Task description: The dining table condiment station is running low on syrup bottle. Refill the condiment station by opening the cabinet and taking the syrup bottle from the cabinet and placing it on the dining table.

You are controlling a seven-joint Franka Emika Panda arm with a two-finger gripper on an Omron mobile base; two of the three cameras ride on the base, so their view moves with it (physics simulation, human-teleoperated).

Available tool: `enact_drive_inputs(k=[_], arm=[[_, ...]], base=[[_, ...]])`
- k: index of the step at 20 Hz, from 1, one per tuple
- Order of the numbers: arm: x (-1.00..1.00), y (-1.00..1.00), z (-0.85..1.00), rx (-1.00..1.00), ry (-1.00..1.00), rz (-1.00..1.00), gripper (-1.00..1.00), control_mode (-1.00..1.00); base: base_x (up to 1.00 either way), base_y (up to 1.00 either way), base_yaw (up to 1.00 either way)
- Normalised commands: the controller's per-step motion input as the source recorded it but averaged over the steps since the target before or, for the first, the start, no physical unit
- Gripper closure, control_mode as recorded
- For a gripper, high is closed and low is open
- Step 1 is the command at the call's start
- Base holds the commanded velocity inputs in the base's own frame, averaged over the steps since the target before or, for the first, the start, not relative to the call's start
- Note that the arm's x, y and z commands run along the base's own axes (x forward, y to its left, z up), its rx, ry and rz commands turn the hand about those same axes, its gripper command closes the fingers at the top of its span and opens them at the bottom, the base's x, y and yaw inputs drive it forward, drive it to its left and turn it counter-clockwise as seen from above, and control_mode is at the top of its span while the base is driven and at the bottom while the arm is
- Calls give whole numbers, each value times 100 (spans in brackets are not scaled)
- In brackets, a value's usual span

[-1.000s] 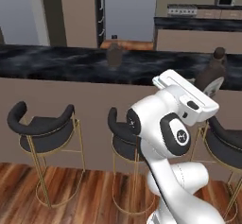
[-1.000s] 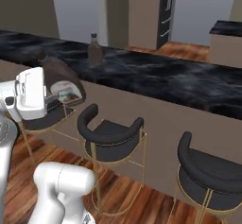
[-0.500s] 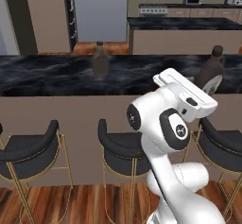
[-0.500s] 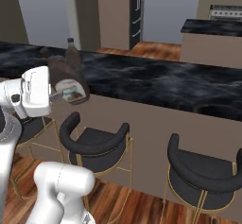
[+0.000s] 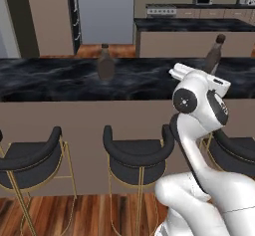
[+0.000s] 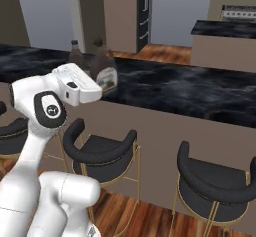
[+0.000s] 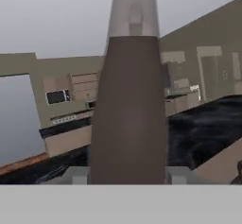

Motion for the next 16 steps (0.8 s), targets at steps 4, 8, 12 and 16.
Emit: enact_drive_inputs(k=[4,8,12,16], arm=[[100,-41,30,0,7,57,100,-100],[100,-31,41,1,19,49,100,-100],[73,-35,43,0,23,44,100,-100],[48,-42,24,0,26,41,100,-100]], base=[[0,0,0],[0,0,0],[0,0,0],[0,0,0]])
